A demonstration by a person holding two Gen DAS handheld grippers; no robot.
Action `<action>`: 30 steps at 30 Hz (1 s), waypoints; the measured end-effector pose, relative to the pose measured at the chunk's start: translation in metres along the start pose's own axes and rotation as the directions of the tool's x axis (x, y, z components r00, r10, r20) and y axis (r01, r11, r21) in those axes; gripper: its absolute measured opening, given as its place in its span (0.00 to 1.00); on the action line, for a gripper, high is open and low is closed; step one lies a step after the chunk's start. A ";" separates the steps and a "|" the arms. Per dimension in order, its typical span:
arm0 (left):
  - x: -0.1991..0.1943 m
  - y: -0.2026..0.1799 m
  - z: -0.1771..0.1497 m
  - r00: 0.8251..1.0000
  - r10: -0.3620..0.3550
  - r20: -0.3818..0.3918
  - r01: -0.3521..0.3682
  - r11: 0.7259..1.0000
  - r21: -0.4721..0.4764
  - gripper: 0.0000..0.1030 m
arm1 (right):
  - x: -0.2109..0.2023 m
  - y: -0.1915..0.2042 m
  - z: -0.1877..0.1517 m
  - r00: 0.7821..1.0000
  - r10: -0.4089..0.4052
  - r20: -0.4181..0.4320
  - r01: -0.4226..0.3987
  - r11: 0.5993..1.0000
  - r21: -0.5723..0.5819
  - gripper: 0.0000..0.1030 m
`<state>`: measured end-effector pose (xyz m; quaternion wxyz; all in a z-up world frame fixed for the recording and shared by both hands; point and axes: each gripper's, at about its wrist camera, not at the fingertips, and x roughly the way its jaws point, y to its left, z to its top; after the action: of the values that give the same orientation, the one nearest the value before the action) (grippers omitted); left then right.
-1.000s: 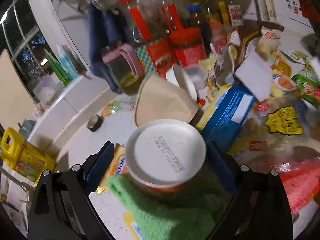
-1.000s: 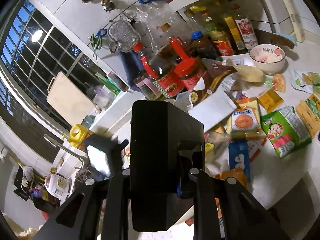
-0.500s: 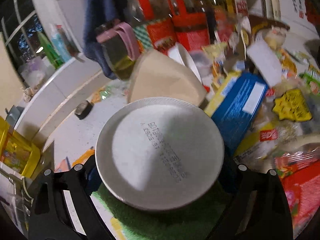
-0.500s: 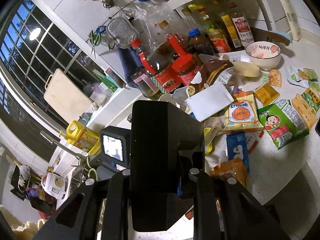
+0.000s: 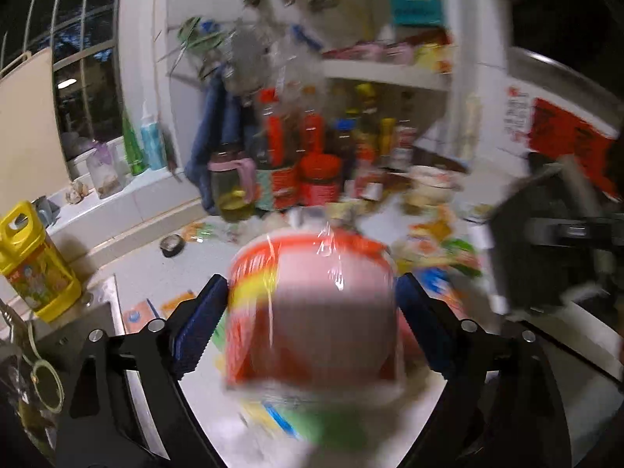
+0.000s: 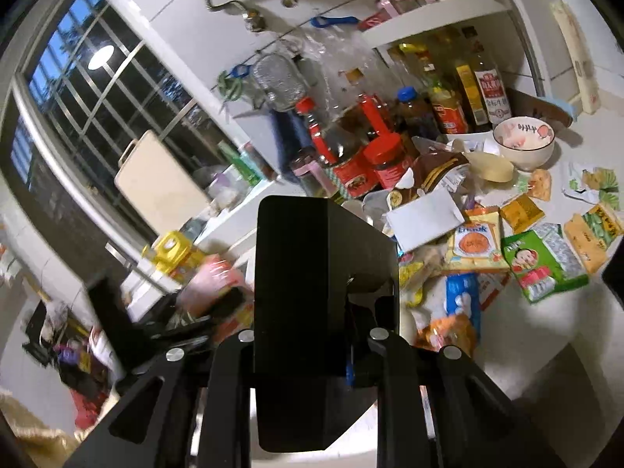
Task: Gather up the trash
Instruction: 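Grasp the red-white can with the left tool while the right holds the black box, then lower the can and black box into the trash bin and open both tools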
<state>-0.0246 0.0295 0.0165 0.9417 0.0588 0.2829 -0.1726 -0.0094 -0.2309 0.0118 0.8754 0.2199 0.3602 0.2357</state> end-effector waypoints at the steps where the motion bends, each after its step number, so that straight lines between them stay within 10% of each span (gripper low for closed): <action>1: -0.013 -0.010 -0.007 1.000 -0.019 -0.006 0.019 1.000 0.009 0.77 | -0.006 -0.001 -0.007 1.000 -0.001 -0.013 0.001 1.000 -0.007 0.20; 11: -0.009 -0.055 -0.100 0.977 -0.078 -0.198 0.057 0.992 -0.110 0.47 | -0.035 -0.049 -0.093 0.983 -0.030 -0.182 0.040 0.998 0.051 0.20; 12: -0.008 -0.064 -0.109 0.975 -0.093 -0.201 0.076 0.993 -0.093 0.04 | -0.035 -0.054 -0.099 0.981 -0.030 -0.194 0.042 0.997 0.058 0.20; 20: -0.006 -0.114 -0.127 0.973 -0.209 -0.102 0.205 0.977 -0.056 0.01 | -0.006 -0.110 -0.161 0.943 -0.029 -0.333 0.092 0.980 0.174 0.20; 25: 0.038 -0.087 -0.169 0.954 -0.006 -0.299 -0.026 0.994 -0.103 0.00 | 0.016 -0.104 -0.165 0.942 0.054 -0.331 -0.001 0.987 0.160 0.20; 30: 0.018 -0.066 -0.173 0.948 -0.096 -0.302 0.041 0.982 -0.182 0.02 | 0.017 -0.100 -0.160 0.939 0.032 -0.342 0.015 0.991 0.133 0.20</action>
<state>-0.1226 -0.0015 -0.1386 0.8806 -0.0068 0.4427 -0.1689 -0.0903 -0.2658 -0.1557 0.7814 0.2350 0.5214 0.2496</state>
